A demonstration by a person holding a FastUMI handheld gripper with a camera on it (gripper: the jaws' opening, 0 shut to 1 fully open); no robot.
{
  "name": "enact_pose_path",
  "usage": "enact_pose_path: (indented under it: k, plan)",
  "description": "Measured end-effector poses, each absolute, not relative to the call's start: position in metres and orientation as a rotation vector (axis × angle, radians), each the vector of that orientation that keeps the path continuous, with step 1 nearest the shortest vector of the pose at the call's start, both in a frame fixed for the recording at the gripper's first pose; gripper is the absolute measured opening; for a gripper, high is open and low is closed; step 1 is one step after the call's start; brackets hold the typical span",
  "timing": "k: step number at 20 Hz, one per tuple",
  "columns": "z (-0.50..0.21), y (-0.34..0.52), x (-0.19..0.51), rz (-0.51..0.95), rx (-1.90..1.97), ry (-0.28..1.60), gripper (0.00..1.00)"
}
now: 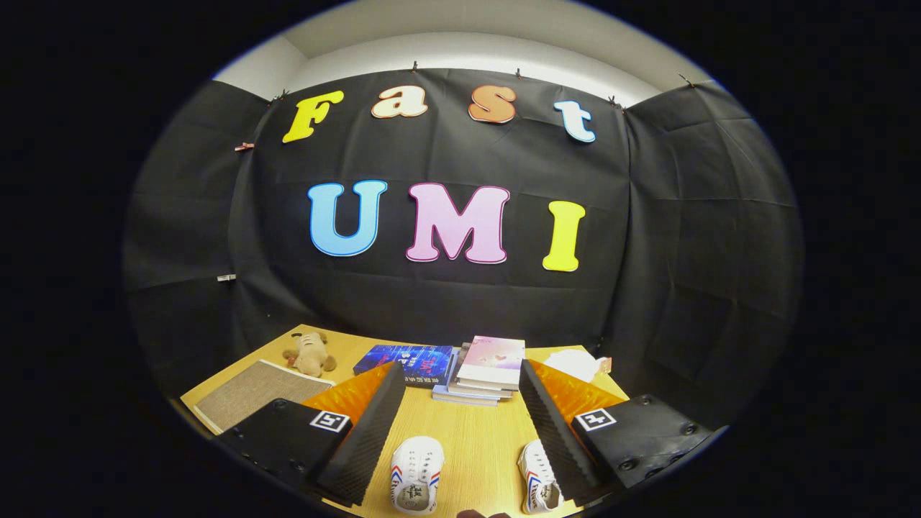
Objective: Open the storage box then place both shoes into the box .Put the left shoe in first, then the right shoe, with the right side of both shoes facing outward in a uniform manner.
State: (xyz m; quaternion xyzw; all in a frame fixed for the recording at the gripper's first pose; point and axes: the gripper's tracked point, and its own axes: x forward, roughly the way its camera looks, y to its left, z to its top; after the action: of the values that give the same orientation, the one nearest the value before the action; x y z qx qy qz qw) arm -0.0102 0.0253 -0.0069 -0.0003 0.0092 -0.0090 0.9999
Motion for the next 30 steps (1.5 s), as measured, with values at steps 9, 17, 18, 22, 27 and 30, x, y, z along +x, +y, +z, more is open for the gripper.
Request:
enact_pose_path:
  k: [9,17,18,22,27,30]
  plan:
    - [-0.030,0.040,-0.004,-0.049,0.019,0.097,0.98]
    - [-0.074,0.085,0.005,0.247,0.167,0.266,0.98]
    - [-0.083,0.092,0.004,0.290,0.187,0.296,0.99]
    - [-0.125,0.125,-0.009,0.479,0.314,0.465,0.99]
    - [-0.170,0.172,-0.041,0.715,0.499,0.691,0.98]
    - [-0.185,0.193,-0.057,0.822,0.588,0.782,0.98]
